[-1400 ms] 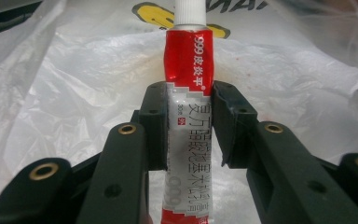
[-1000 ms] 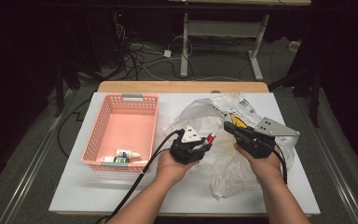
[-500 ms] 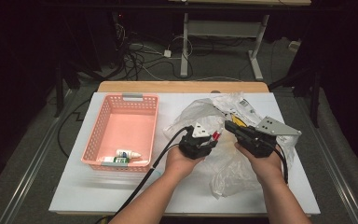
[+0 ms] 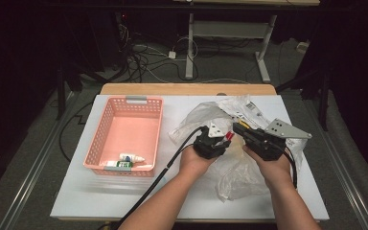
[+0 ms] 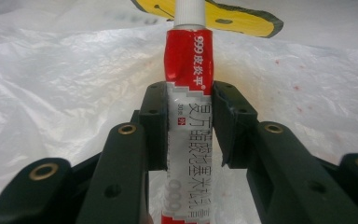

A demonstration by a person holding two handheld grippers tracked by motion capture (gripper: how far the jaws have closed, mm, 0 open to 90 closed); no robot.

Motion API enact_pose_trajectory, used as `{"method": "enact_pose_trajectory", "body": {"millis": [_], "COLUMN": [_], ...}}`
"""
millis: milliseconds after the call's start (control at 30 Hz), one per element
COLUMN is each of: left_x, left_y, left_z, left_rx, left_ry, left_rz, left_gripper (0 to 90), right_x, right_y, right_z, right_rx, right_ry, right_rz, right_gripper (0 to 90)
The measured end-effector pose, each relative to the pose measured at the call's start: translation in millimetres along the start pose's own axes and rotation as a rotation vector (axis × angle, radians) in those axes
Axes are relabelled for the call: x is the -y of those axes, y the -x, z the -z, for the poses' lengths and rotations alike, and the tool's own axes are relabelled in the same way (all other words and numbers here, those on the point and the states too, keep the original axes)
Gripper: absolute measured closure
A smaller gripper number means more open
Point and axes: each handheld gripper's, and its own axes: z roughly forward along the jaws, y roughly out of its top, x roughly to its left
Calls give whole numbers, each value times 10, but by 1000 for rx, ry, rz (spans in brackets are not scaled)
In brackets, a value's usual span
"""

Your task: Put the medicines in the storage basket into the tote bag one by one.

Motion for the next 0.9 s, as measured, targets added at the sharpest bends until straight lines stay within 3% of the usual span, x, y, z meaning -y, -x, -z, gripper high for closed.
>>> {"method": "enact_pose_trajectory", "body": {"millis": [533,800,900], "left_x": [4,28,25], "left_y": [9,-16,-16], "left_z": [-319,-378,-364], "left_rx": [-26,-25,-16], "left_ry": [-53,-83,-87], "left_rz": [6,15,23], "left_gripper": [660,652,576], "right_x": [29,37,40], "right_y": [64,73,73], "right_z": [14,16,19], "right_rx": [11,11,12], "right_ry": [-1,-1,-3], "right_rz": [-11,-11,-13], "right_gripper": [900,900,900]}}
